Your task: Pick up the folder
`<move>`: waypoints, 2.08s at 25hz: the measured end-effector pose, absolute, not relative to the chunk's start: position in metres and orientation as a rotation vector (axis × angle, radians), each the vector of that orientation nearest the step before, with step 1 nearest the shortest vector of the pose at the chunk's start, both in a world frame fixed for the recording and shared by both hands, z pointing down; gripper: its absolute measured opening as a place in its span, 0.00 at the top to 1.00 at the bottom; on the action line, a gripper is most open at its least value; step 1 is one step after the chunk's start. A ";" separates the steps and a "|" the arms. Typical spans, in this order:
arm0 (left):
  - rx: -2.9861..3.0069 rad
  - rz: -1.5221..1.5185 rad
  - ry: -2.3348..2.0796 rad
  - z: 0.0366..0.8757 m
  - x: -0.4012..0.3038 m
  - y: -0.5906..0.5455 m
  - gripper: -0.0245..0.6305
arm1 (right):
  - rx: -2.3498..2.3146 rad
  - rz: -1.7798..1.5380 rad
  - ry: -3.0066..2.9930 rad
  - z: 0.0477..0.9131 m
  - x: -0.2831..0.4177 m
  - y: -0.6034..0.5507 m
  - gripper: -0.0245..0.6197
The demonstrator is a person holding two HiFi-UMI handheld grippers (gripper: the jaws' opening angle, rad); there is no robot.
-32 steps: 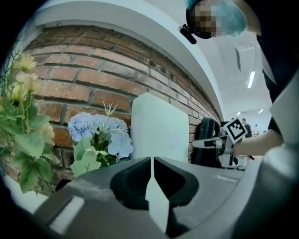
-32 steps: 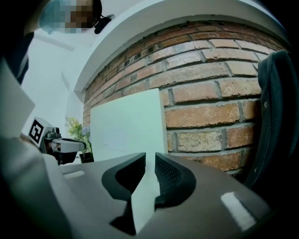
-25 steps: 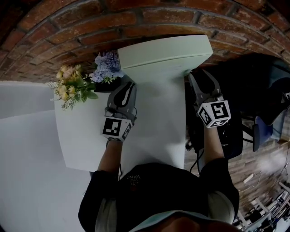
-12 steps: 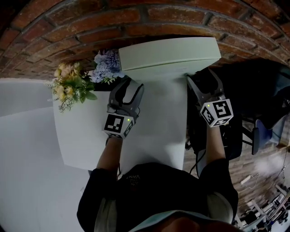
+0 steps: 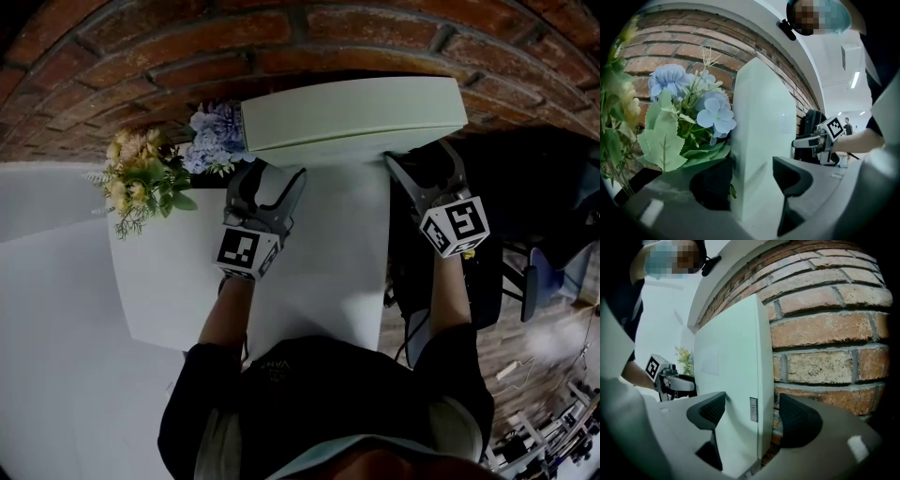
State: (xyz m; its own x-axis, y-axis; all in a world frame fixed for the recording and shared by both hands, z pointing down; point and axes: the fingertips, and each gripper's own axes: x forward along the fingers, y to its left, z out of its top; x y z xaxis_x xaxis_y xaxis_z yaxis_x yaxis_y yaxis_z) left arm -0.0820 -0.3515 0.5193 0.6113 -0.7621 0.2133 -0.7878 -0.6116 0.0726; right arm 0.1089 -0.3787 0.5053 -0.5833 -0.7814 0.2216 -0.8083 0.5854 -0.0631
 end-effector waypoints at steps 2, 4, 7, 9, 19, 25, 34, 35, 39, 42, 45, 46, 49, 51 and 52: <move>2.676 0.244 -1.299 0.519 -0.081 -0.354 0.56 | 1.325 0.229 -2.653 0.505 0.108 -0.380 0.42; 2.670 0.251 -1.307 0.520 -0.081 -0.358 0.56 | 1.298 0.219 -2.670 0.505 0.106 -0.380 0.42; 2.671 0.246 -1.312 0.520 -0.081 -0.361 0.56 | 1.243 0.216 -2.698 0.506 0.098 -0.378 0.41; 2.674 0.239 -1.313 0.520 -0.081 -0.361 0.56 | 1.235 0.220 -2.703 0.507 0.095 -0.378 0.40; 2.699 0.257 -1.314 0.520 -0.078 -0.361 0.56 | 1.306 0.245 -2.666 0.507 0.094 -0.377 0.42; 2.686 0.285 -1.313 0.520 -0.079 -0.359 0.56 | 1.338 0.253 -2.641 0.506 0.095 -0.371 0.43; 2.659 0.297 -1.287 0.515 -0.081 -0.350 0.56 | 1.396 0.310 -2.620 0.504 0.095 -0.357 0.44; 2.659 0.297 -1.283 0.514 -0.081 -0.348 0.56 | 1.401 0.313 -2.617 0.503 0.095 -0.355 0.44; 2.664 0.299 -1.276 0.510 -0.080 -0.342 0.56 | 1.423 0.316 -2.609 0.499 0.096 -0.346 0.44; 2.662 0.302 -1.266 0.508 -0.080 -0.336 0.56 | 1.433 0.319 -2.602 0.497 0.096 -0.340 0.44; 2.660 0.307 -1.256 0.506 -0.080 -0.331 0.56 | 1.440 0.323 -2.594 0.494 0.096 -0.333 0.44; 2.659 0.311 -1.253 0.506 -0.080 -0.329 0.56 | 1.441 0.323 -2.592 0.493 0.096 -0.331 0.44; 2.662 0.314 -1.247 0.502 -0.081 -0.325 0.56 | 1.444 0.316 -2.587 0.489 0.096 -0.325 0.44; 2.663 0.315 -1.248 0.499 -0.082 -0.322 0.56 | 1.447 0.308 -2.584 0.486 0.094 -0.322 0.44; 2.663 0.316 -1.250 0.498 -0.082 -0.320 0.56 | 1.450 0.305 -2.583 0.484 0.093 -0.320 0.44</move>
